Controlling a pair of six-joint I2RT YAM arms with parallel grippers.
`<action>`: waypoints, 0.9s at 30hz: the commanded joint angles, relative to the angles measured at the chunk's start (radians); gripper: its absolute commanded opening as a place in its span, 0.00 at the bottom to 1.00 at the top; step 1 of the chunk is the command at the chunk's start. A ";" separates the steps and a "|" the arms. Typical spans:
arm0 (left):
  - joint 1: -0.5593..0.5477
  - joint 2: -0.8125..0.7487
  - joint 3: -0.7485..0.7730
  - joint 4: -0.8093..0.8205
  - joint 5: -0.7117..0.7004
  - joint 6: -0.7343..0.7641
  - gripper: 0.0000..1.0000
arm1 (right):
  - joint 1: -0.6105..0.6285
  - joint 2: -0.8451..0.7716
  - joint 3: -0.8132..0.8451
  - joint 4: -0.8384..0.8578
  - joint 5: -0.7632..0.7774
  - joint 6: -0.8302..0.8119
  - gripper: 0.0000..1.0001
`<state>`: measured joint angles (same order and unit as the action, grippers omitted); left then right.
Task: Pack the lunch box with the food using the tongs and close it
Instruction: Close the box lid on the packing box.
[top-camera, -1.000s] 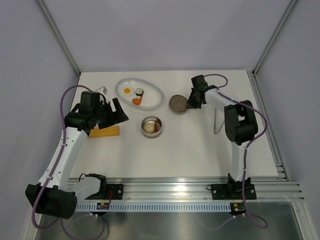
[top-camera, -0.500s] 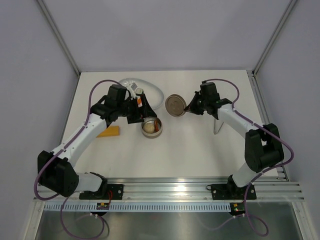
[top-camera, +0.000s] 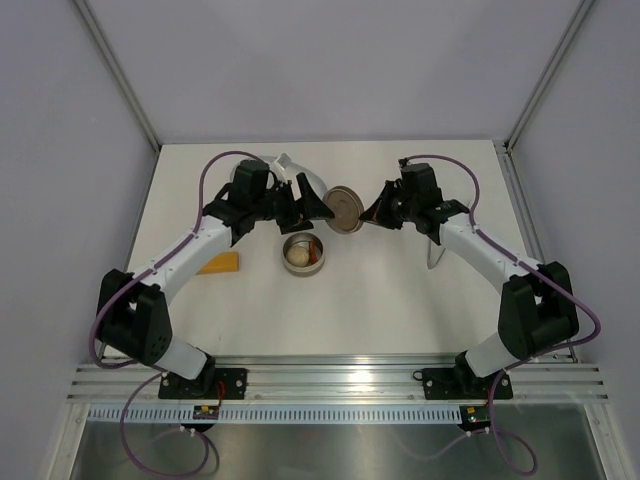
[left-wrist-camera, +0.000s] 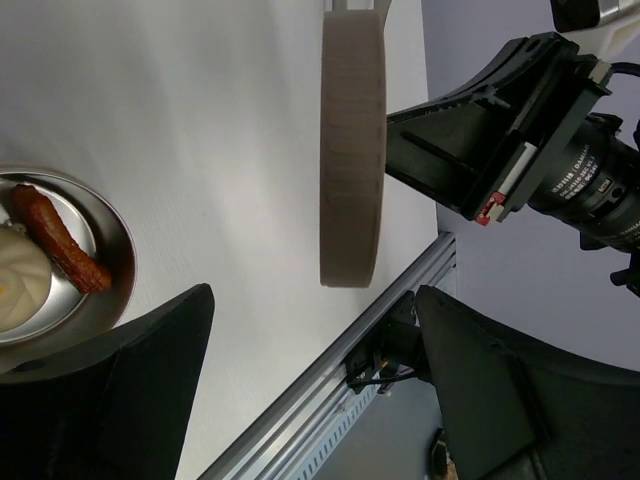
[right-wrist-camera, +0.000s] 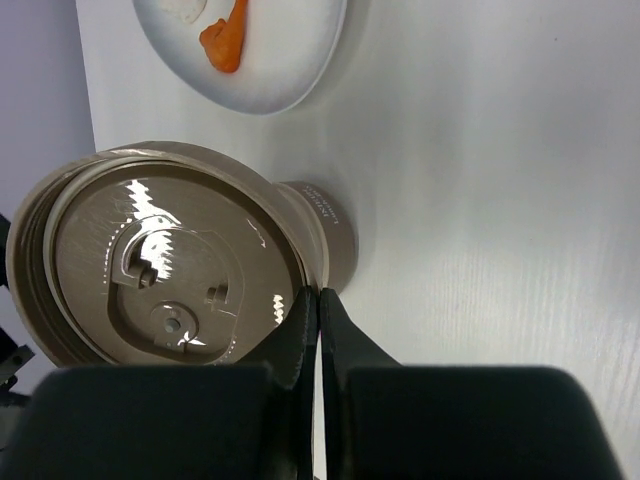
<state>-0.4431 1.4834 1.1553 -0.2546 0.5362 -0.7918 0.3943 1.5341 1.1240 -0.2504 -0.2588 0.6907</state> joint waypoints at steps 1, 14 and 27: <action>-0.006 0.028 0.040 0.113 0.062 -0.038 0.83 | 0.015 -0.052 -0.013 0.046 -0.048 0.017 0.00; -0.054 0.077 0.113 0.055 -0.013 0.028 0.65 | 0.021 -0.066 -0.003 0.020 -0.065 0.004 0.00; -0.068 0.074 0.116 0.040 -0.035 0.040 0.22 | 0.023 -0.052 0.008 0.007 -0.068 0.003 0.00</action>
<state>-0.5060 1.5604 1.2285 -0.2321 0.5217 -0.7765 0.4061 1.5085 1.1084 -0.2554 -0.3023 0.6930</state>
